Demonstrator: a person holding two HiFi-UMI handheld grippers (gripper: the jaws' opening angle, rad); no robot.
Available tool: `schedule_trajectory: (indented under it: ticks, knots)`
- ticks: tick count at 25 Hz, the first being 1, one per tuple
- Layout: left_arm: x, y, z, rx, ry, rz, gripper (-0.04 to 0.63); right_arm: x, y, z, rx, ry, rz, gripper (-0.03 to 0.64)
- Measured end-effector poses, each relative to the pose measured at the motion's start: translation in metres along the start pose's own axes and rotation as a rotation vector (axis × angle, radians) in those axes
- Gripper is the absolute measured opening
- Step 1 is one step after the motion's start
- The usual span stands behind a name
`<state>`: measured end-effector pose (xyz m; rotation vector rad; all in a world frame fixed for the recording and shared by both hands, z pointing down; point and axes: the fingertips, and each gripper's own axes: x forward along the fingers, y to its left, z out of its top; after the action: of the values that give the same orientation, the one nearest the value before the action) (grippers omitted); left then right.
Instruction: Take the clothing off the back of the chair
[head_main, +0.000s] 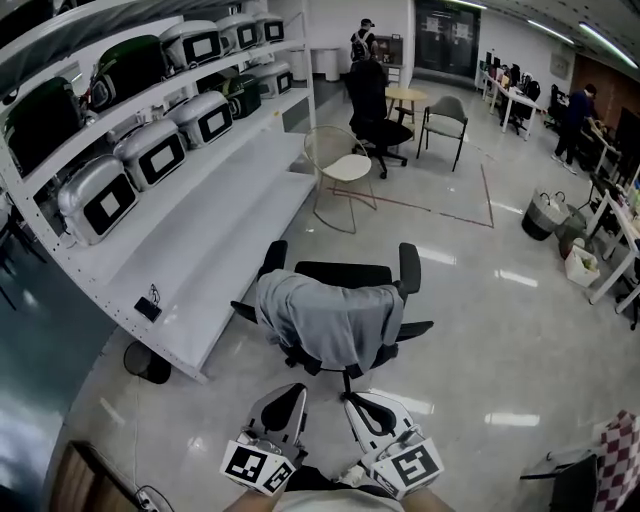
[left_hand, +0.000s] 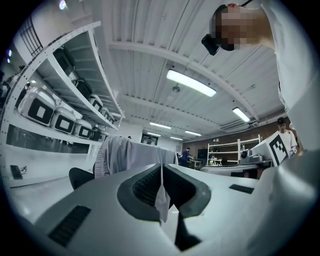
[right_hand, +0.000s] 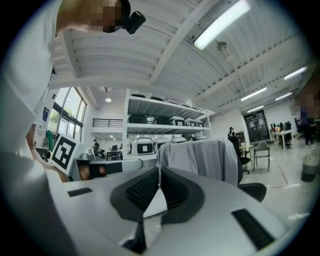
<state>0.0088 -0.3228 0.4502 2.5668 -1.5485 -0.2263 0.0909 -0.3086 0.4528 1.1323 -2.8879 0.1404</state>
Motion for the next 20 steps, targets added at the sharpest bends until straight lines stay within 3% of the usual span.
schedule_trajectory:
  ticks: [11, 18, 20]
  knots:
    - [0.023, 0.05, 0.001, -0.002, 0.033, 0.0, 0.018, 0.027, -0.002, 0.005, -0.004, 0.012, -0.014, 0.02]
    - [0.048, 0.117, 0.012, 0.117, 0.051, 0.091, 0.026, 0.053, -0.001, 0.009, -0.016, 0.015, -0.033, 0.019]
    - [0.054, 0.129, 0.009, 0.119, 0.074, 0.096, 0.14, 0.058, 0.0, 0.01, -0.02, 0.018, -0.033, 0.02]
